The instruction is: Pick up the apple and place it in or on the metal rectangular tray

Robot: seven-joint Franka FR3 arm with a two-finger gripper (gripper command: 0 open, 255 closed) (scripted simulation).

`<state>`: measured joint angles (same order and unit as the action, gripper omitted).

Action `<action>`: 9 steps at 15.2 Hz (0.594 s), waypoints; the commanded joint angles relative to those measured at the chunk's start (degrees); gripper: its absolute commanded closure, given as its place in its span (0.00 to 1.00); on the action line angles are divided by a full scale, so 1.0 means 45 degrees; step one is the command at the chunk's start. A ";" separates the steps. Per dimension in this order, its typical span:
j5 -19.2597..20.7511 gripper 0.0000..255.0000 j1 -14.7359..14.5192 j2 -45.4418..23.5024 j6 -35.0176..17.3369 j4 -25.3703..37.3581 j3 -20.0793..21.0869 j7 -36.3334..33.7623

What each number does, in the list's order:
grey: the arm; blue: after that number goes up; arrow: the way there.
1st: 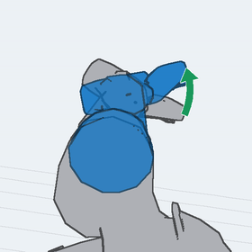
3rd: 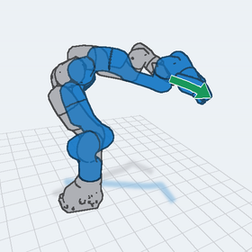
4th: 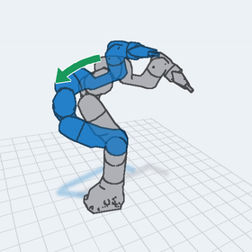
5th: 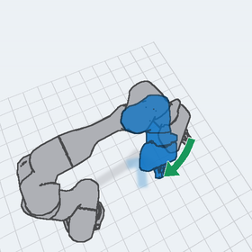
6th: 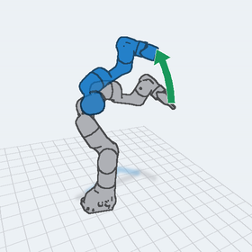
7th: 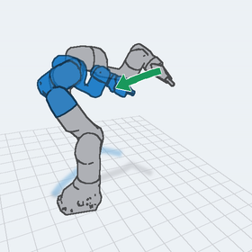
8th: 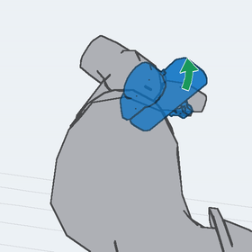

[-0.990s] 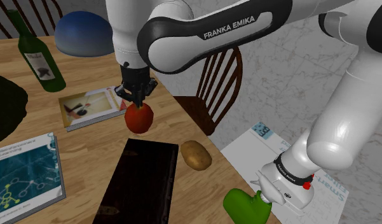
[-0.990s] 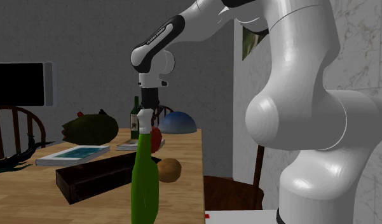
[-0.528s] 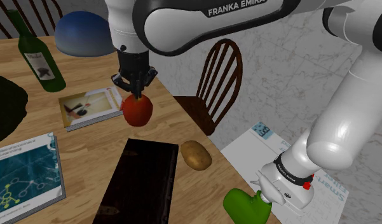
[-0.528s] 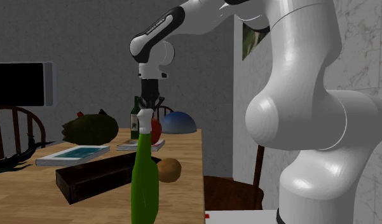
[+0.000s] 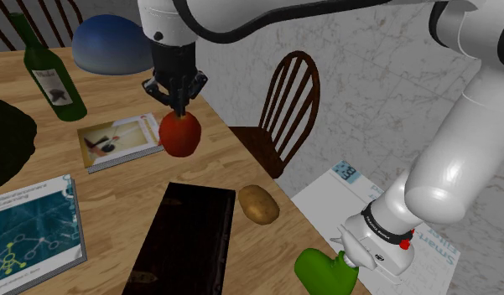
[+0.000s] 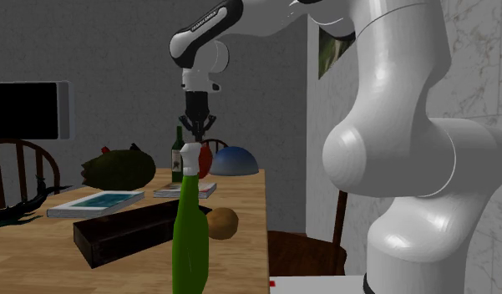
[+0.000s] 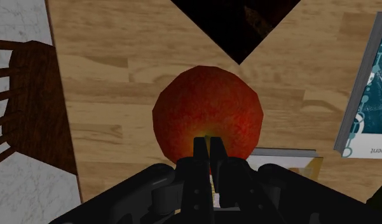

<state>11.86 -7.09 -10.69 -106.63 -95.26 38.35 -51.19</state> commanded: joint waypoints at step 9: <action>-0.0830 1.00 -0.0640 0.1417 0.1149 -0.0093 0.0736 -0.1120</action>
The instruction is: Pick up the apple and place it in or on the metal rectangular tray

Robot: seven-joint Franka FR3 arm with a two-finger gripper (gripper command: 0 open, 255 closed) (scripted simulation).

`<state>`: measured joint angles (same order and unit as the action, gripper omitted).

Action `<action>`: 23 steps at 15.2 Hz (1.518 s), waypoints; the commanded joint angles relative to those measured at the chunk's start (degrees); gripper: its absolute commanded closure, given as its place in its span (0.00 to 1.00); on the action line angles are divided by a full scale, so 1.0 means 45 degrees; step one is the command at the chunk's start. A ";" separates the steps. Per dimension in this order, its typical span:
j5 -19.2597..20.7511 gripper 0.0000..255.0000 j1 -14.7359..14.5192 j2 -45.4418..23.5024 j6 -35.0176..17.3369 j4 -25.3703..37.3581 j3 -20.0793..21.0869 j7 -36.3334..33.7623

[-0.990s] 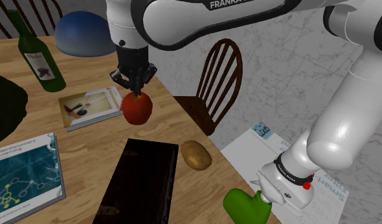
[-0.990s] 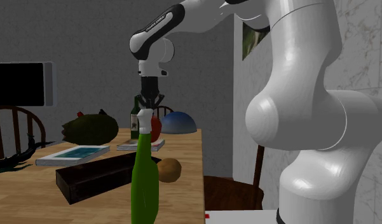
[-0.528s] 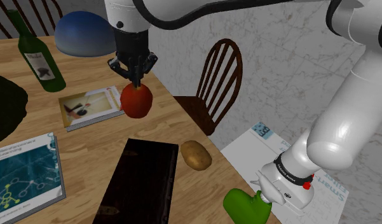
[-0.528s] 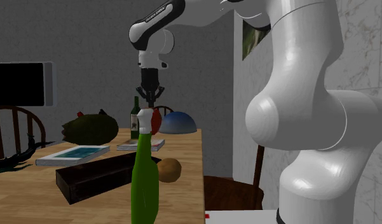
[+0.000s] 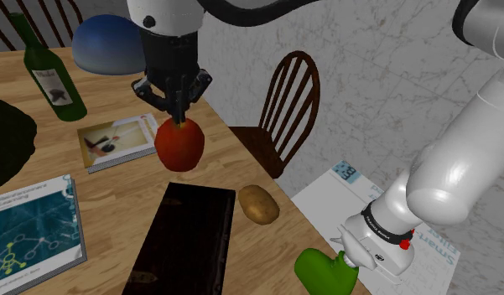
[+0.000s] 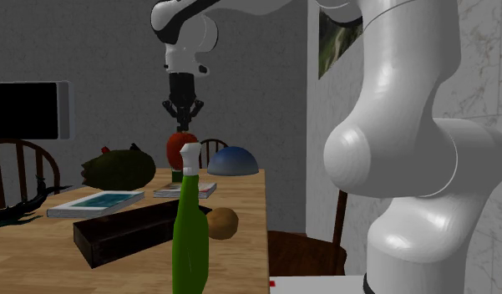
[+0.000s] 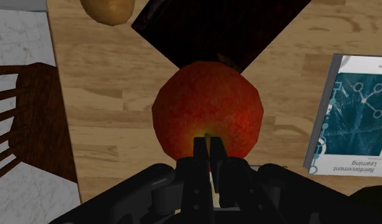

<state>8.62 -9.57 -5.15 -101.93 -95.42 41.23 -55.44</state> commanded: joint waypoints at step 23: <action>-0.0793 1.00 -0.1388 0.1325 -0.0203 -0.1434 0.1350 -0.2676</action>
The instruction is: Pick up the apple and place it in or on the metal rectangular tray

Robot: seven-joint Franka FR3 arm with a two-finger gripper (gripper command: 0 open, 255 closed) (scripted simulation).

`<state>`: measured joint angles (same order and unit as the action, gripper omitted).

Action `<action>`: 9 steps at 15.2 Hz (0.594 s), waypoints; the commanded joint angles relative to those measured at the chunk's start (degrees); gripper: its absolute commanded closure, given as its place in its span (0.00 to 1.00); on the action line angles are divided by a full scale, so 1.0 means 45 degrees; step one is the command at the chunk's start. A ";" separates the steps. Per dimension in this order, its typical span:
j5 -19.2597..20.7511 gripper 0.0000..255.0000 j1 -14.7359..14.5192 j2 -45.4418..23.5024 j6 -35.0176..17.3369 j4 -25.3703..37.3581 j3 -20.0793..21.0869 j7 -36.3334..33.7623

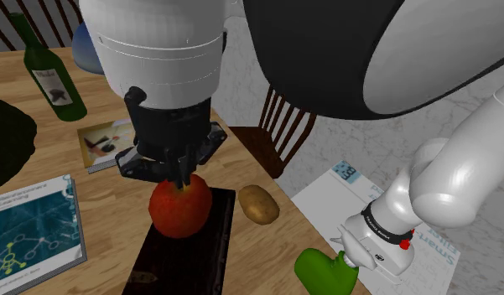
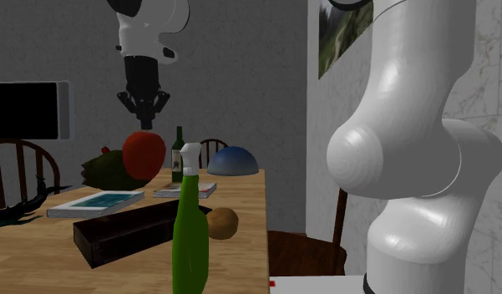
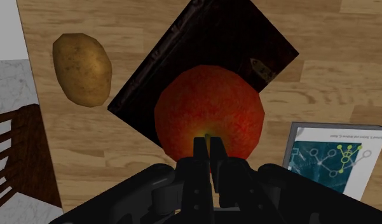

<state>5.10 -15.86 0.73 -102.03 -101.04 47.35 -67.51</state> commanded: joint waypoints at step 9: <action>0.0132 1.00 -0.0002 -0.0111 -0.1691 -0.1618 0.0007 -0.0198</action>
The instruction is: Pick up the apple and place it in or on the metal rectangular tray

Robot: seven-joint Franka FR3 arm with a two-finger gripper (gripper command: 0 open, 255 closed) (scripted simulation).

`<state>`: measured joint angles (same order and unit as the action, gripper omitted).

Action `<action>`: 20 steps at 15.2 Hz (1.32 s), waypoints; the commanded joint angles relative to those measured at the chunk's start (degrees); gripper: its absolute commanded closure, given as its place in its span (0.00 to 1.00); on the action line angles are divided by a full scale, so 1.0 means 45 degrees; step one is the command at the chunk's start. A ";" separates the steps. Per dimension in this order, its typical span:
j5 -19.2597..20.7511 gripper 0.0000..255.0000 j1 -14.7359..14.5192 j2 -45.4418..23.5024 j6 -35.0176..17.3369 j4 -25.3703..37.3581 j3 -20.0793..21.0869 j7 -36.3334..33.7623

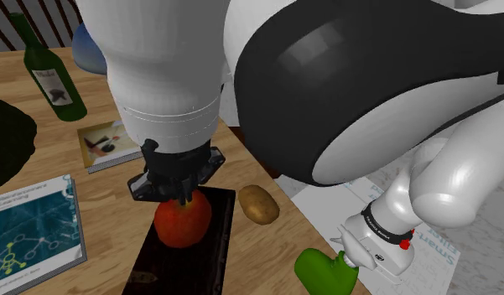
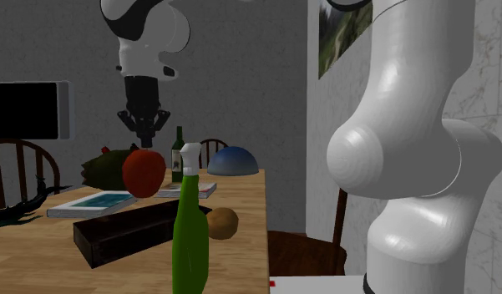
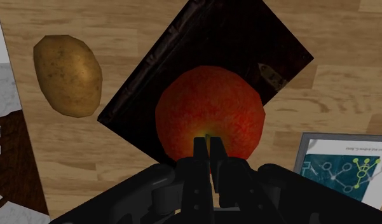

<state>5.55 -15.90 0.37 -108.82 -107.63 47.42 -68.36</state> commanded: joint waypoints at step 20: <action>0.0420 0.00 -0.0040 -0.0433 -0.1514 -0.1243 0.0028 -0.0374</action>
<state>7.44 -16.08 -1.58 -115.63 -113.22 47.54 -70.05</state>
